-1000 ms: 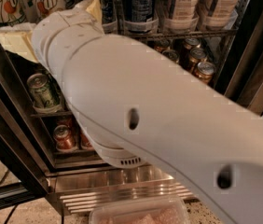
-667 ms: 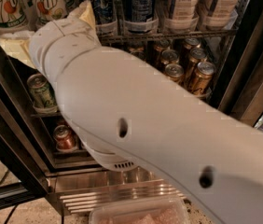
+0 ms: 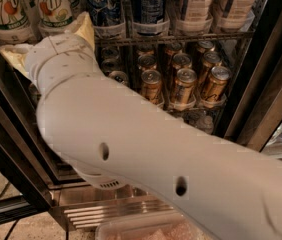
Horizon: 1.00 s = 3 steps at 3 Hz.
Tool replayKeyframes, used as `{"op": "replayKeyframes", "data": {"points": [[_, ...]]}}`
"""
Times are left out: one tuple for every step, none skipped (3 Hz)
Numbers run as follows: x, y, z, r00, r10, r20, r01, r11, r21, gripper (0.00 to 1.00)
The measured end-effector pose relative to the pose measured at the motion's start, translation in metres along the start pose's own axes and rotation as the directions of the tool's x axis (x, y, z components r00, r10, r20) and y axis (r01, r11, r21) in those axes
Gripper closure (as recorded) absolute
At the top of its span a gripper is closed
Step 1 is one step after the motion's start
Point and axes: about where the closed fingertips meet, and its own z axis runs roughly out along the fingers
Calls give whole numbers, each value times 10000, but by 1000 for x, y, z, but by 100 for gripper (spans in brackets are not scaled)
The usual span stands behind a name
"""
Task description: Pick 7up can from top shelf of fridge
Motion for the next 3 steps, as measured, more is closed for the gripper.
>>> {"op": "replayKeyframes", "data": {"points": [[3,1,9,9998,30,186,-38,9990,435,22],[1,-3,21,9988,-27,488,-19,9957,927,23],[-1,-7,29,9976,-80,684,-10,9914,1309,27]]}}
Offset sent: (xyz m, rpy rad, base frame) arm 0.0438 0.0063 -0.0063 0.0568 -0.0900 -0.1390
